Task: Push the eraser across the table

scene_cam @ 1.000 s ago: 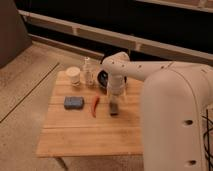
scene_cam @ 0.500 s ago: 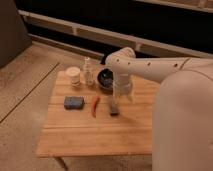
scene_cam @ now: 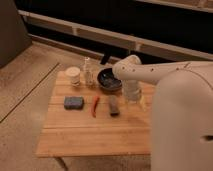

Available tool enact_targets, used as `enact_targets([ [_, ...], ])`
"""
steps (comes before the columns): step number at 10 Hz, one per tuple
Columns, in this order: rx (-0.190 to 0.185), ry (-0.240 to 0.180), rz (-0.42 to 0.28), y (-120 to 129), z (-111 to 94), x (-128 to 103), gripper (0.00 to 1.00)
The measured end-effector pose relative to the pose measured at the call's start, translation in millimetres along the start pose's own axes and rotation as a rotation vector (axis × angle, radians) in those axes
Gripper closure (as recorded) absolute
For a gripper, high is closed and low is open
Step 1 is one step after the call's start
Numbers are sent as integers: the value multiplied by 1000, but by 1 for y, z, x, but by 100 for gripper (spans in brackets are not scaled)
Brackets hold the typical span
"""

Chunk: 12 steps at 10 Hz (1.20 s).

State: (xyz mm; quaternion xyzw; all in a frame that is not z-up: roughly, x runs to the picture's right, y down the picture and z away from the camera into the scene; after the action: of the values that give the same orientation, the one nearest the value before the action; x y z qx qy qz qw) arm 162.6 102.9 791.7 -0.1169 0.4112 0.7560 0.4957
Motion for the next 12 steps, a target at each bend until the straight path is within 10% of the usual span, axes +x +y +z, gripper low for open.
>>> enact_targets([
  [6,-214,-98,-110,59,-2,-30,35],
  [12,-225,-138,-316,123,-17,-34,35],
])
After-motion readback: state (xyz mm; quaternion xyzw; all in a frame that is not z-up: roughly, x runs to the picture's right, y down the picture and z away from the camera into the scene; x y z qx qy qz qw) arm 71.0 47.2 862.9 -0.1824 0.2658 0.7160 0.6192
